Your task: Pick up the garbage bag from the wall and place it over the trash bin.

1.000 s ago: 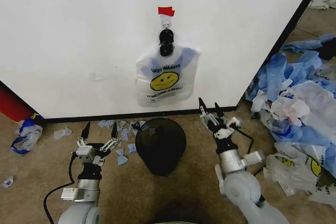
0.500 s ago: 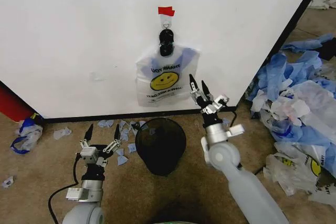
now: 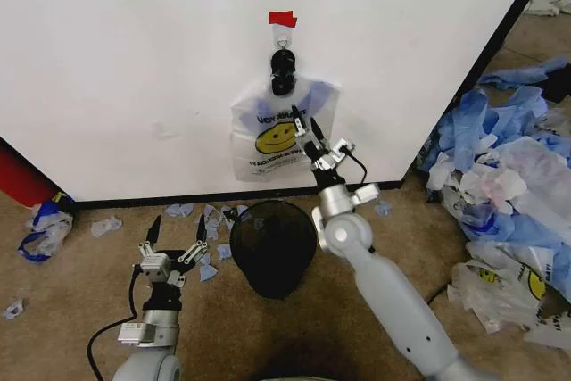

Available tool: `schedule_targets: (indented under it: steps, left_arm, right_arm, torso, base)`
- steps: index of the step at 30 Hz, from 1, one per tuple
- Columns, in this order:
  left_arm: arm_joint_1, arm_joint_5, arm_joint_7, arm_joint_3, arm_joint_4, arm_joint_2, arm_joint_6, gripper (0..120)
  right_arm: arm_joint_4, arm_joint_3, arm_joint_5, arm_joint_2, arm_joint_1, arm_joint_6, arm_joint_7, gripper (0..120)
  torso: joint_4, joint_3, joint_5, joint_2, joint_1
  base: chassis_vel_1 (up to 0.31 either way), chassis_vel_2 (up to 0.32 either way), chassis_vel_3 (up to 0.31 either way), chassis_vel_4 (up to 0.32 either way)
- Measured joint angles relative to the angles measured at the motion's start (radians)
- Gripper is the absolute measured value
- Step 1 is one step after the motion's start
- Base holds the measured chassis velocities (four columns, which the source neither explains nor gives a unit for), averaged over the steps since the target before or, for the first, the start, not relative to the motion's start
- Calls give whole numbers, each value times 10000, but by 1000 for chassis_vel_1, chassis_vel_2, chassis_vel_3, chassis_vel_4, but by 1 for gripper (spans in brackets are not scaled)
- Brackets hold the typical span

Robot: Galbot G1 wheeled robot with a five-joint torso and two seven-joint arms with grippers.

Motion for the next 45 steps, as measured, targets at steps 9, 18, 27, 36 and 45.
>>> schedule_targets:
  steps: [9, 18, 27, 36, 45]
  left_arm:
    - [36, 27, 9, -78, 54, -148, -103, 99]
    - [325, 63, 10, -181, -128, -283, -153, 99]
    - [489, 55, 3, -258, -221, -353, -220, 99]
    - [478, 59, 0, -260, -191, -432, -262, 99]
    - [437, 84, 0, -223, -29, -487, -371, 99]
  right_arm:
    - [-613, -219, 165, 451, 619, -83, -12, 100]
    - [-1412, -387, 247, 818, 1263, -87, -18, 100]
    - [-1951, -384, 312, 1027, 1561, -69, -165, 100]
    - [-2165, -410, 315, 1192, 1786, -58, -225, 100]
    - [-2314, -406, 311, 1234, 1889, -30, -273, 97]
  torso:
    - [0, -1, -1, 0, 0]
    - [-1, -1, 0, 0, 0]
    - [-2, -1, 0, 0, 0]
    - [-1, -1, 0, 0, -1]
    - [-2, -1, 0, 0, 0]
  base:
    - [0, 0, 0, 0]
    - [0, 0, 0, 0]
    - [0, 0, 0, 0]
    - [0, 0, 0, 0]
    - [0, 0, 0, 0]
